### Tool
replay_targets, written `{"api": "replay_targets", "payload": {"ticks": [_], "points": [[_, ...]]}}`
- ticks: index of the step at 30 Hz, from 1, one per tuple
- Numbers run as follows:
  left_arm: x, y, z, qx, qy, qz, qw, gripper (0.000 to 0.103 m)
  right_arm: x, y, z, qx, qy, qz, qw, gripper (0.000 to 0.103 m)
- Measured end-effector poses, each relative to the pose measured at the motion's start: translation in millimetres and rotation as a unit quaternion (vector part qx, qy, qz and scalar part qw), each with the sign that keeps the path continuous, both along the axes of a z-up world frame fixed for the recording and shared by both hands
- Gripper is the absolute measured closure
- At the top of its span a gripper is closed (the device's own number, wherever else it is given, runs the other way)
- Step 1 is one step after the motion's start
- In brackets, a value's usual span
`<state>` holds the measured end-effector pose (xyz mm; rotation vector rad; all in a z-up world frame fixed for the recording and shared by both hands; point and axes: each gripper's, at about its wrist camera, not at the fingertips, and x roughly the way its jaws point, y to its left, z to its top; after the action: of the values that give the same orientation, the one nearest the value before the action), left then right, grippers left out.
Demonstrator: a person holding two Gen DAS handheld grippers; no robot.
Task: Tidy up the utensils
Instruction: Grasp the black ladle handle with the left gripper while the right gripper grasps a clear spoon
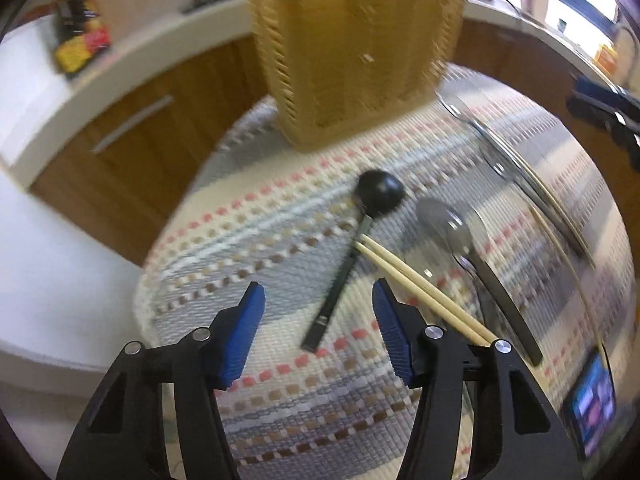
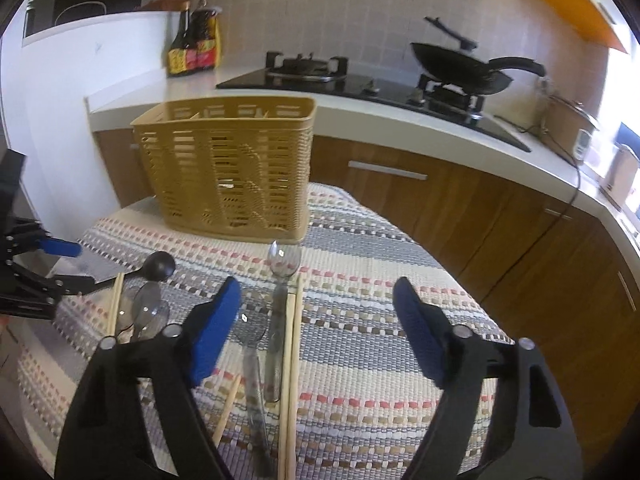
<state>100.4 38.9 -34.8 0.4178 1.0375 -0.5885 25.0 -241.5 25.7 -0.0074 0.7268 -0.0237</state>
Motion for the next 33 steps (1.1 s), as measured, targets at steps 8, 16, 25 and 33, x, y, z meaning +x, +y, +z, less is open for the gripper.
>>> {"api": "replay_targets", "payload": {"ticks": [8,16,25,33], "points": [[16,-19,-21,0.031,0.040,-0.039,0.9979,0.062,19,-6,3,-0.002,0.032,0.013,0.999,0.048],[36,-39,-22,0.026,0.044,-0.033,0.9982,0.072,45,-18,-9,0.036,0.088,0.016,0.995,0.061],[48,-20,-22,-0.051,0.089,0.116,0.9880,0.098,91,-26,-28,0.122,0.190,0.051,0.973,0.071],[35,10,-30,-0.111,0.119,0.228,0.9600,0.097,128,-14,-47,0.119,0.226,0.056,0.965,0.071]]}}
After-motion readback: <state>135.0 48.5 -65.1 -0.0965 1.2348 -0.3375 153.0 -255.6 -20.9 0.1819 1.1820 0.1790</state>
